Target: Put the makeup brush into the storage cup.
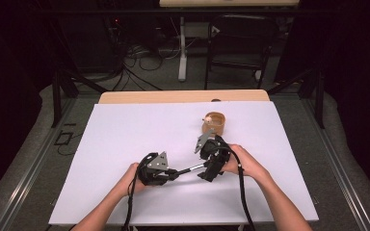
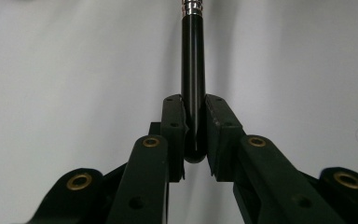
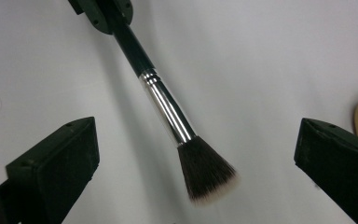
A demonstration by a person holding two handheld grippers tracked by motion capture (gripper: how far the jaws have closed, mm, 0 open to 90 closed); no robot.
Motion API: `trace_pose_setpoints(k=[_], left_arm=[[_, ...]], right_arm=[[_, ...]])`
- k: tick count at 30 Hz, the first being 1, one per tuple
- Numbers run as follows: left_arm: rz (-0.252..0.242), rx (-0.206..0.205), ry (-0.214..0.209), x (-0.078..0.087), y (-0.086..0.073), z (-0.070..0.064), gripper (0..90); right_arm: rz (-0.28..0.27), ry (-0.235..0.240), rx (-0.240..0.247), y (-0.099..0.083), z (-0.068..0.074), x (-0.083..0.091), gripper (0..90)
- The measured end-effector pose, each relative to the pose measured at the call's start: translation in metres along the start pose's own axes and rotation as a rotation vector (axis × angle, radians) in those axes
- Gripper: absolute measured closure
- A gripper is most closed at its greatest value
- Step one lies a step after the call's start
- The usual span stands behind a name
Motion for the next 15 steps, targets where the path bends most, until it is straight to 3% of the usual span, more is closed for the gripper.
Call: trace_pose_setpoints(k=[2, 5, 9, 15], left_arm=[[-0.003, 0.003, 0.005, 0.001, -0.001, 0.000, 79.2], [-0.007, 0.015, 0.011, 0.000, -0.005, -0.002, 79.1], [-0.005, 0.023, 0.011, -0.001, -0.008, -0.003, 79.2], [-0.010, 0.022, 0.023, 0.001, -0.009, -0.002, 79.2]], right_arm=[[-0.013, -0.006, -0.015, -0.001, -0.001, 0.001, 0.0], [-0.033, -0.045, -0.089, -0.007, -0.005, 0.004, 0.0], [-0.065, -0.066, -0.152, -0.017, -0.011, 0.006, 0.0], [-0.086, -0.072, -0.206, -0.029, -0.014, 0.009, 0.0]])
Point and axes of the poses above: each handheld gripper's, and its own axes: x roughly backward along the jaws, y roughly out of its top, z roughly to its left, the point moved 4 cm from there along -x, roughly forward along the jaws, and after that the axes turned 12 degrees about -y, right-handed, at the moved point
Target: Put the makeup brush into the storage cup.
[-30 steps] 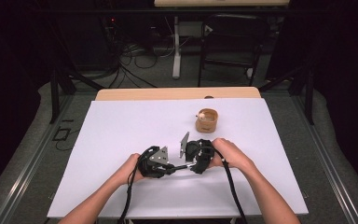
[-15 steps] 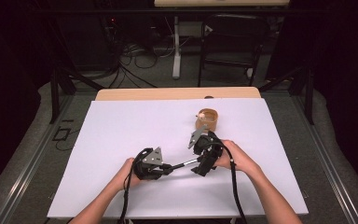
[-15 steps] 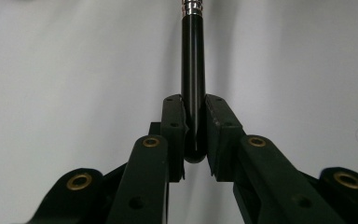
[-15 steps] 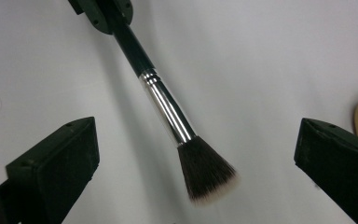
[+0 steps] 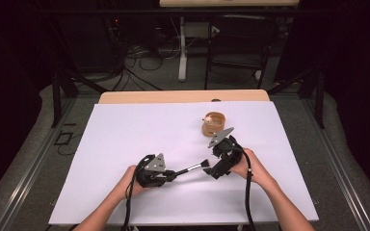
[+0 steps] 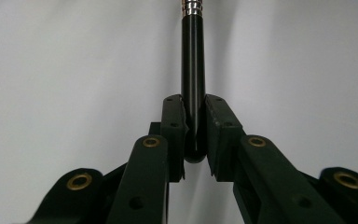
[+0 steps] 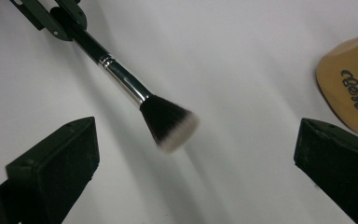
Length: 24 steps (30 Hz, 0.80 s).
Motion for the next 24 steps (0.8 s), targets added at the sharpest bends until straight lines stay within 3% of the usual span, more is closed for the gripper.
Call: trace_pose_setpoints(k=[12, 24], left_arm=[[-0.022, 0.028, 0.020, 0.004, -0.004, 0.002, 79.2], [-0.048, 0.042, 0.019, 0.002, -0.002, 0.004, 79.2]], right_arm=[[-0.091, 0.028, -0.071, -0.014, 0.007, 0.008, 0.0], [-0.084, 0.030, -0.100, -0.020, 0.011, 0.008, 0.0]])
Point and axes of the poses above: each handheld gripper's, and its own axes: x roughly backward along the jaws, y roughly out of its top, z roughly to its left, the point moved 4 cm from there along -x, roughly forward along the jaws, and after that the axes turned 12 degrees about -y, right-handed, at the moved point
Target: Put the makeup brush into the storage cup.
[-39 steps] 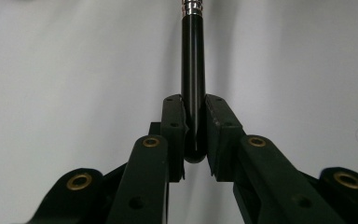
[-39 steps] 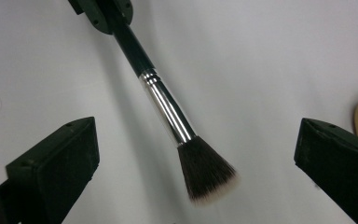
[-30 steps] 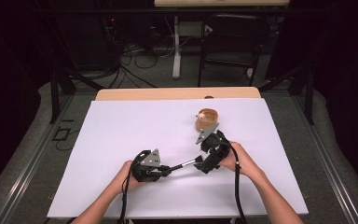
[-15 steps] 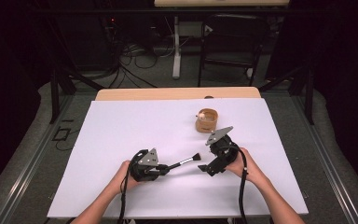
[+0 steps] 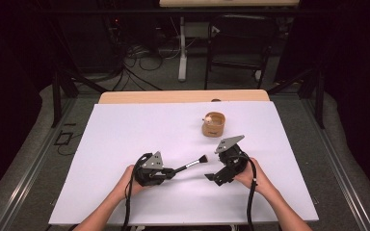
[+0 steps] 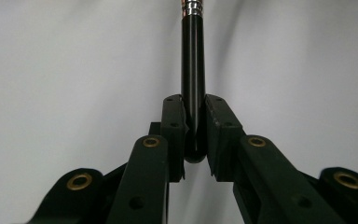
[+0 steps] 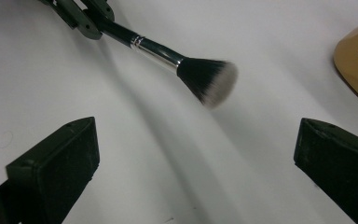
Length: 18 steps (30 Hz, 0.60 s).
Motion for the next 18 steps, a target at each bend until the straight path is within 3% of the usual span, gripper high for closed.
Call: trace_pose_setpoints(k=[4, 9, 18], left_arm=[[-0.015, -0.005, -0.008, -0.0002, 0.0012, -0.0023, 79.2], [-0.042, 0.023, -0.007, -0.0013, 0.0006, 0.0018, 79.3], [-0.089, 0.037, 0.003, 0.0011, 0.0020, 0.0027, 79.2]], right_arm=[[-0.012, 0.011, 0.000, -0.0009, 0.0049, 0.0034, 0.0], [-0.006, 0.017, 0.002, -0.0024, 0.0034, 0.0019, 0.0], [-0.028, 0.009, -0.004, -0.0040, 0.0001, 0.0012, 0.0]])
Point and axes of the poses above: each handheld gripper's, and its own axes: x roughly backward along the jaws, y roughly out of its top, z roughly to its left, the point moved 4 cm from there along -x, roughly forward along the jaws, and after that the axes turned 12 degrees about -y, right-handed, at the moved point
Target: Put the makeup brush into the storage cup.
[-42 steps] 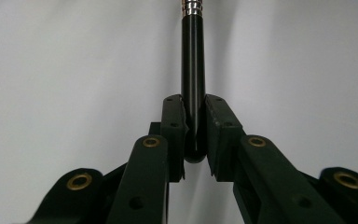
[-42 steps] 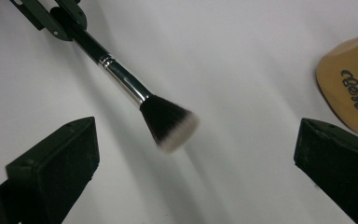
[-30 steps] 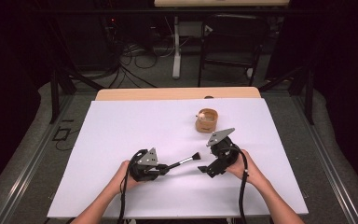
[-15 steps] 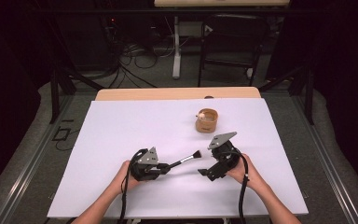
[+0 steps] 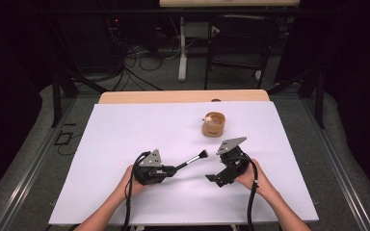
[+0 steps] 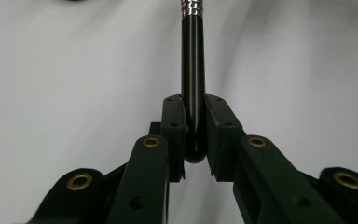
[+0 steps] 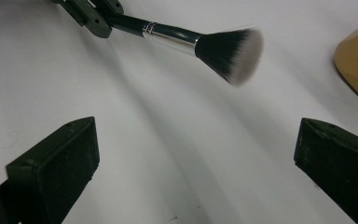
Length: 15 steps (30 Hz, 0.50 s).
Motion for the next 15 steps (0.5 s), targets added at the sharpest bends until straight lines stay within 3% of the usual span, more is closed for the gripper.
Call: trace_pose_setpoints(k=[8, 15], left_arm=[[-0.039, 0.002, 0.021, 0.0020, 0.0021, 0.0002, 79.3], [-0.091, 0.039, 0.037, 0.0042, 0.0027, 0.0052, 79.3]], right_arm=[[-0.006, 0.000, -0.024, -0.0011, 0.0001, -0.0036, 0.0], [-0.014, 0.005, -0.019, -0.0001, 0.0038, -0.0071, 0.0]])
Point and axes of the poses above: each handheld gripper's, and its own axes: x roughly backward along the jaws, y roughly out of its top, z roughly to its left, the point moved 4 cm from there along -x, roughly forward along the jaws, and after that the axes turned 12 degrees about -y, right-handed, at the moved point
